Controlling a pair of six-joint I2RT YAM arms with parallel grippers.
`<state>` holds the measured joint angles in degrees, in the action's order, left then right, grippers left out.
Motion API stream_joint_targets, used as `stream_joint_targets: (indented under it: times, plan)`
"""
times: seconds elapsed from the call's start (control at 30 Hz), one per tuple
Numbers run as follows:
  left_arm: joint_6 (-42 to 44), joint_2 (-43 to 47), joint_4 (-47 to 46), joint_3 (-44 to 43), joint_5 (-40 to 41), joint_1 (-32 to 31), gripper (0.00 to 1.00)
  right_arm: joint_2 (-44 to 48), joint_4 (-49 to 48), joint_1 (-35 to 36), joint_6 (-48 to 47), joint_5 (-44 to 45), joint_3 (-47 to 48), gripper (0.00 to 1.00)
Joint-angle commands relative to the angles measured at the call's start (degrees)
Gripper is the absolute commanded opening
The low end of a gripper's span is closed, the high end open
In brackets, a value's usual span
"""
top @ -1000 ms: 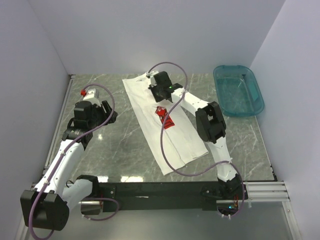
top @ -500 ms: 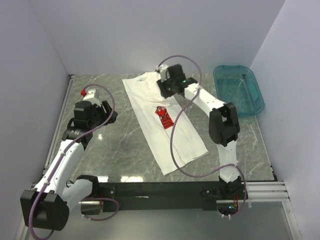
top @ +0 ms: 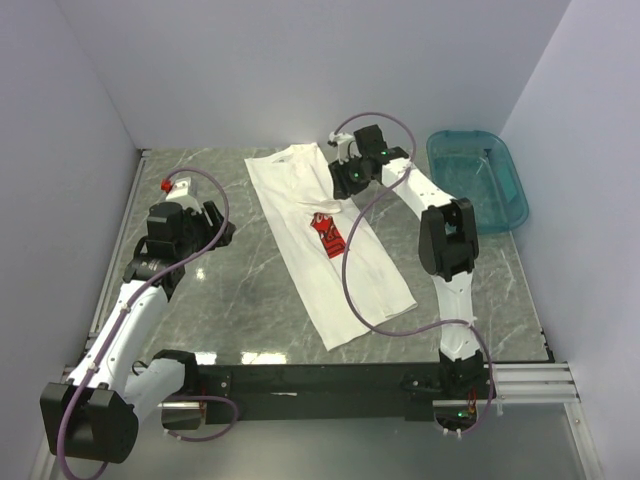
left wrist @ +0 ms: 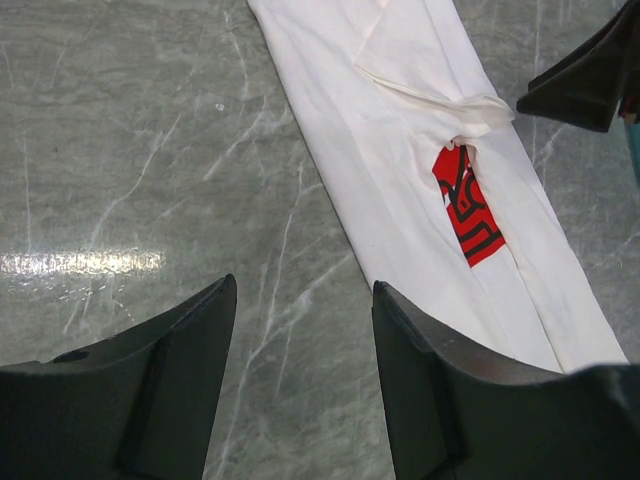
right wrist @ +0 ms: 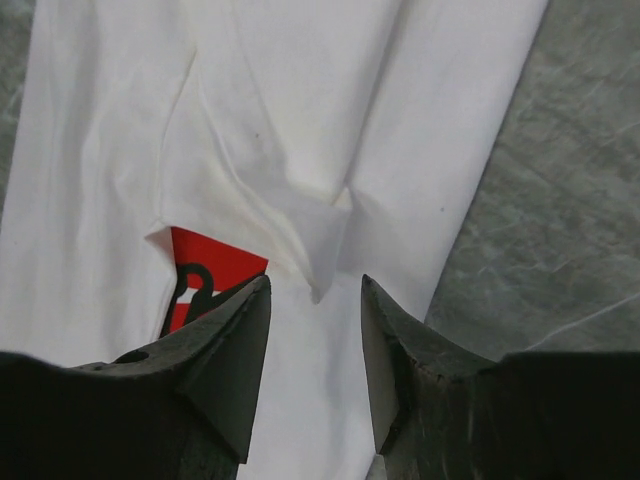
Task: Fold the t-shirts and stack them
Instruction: Fold the tshirt
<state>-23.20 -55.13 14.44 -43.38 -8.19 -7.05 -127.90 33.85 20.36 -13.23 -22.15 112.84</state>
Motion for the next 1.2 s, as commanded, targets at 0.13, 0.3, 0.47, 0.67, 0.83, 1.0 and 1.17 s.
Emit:
stream_joint_targets:
  times: [0.13, 0.3, 0.47, 0.67, 0.83, 1.0, 1.17]
  plan:
    - [0.3, 1.0, -1.8, -0.1, -1.3, -0.1, 0.63, -1.6, 3.5, 0.8, -2.6, 0.6, 0.5, 0.48]
    - [0.2, 1.1, -1.9, 0.0, -1.3, -0.1, 0.63, -2.6, 3.5, 1.2, -2.3, 2.1, 0.7, 0.46]
    - [0.1, 1.4, -1.8, 0.0, -1.1, -0.1, 0.63, -4.8, 4.9, 1.3, -2.0, 2.6, 3.4, 0.41]
    - [0.1, 1.5, -1.8, 0.1, -1.0, 0.0, 0.63, -4.6, 5.4, 1.9, -1.9, 3.4, 3.9, 0.26]
    - [0.1, 1.7, -1.8, 0.1, -1.3, -0.1, 0.63, -2.0, 3.1, 1.8, -2.0, 4.9, -0.8, 0.1]
    - [0.1, 1.7, -1.8, 0.1, -1.3, 0.0, 0.63, 0.2, 2.3, 1.5, -0.7, 4.2, -3.5, 0.0]
    - [0.0, 2.1, -1.9, 0.3, -1.3, 0.0, 0.63, 2.6, -0.4, 0.9, 3.2, 5.6, -7.7, 0.0]
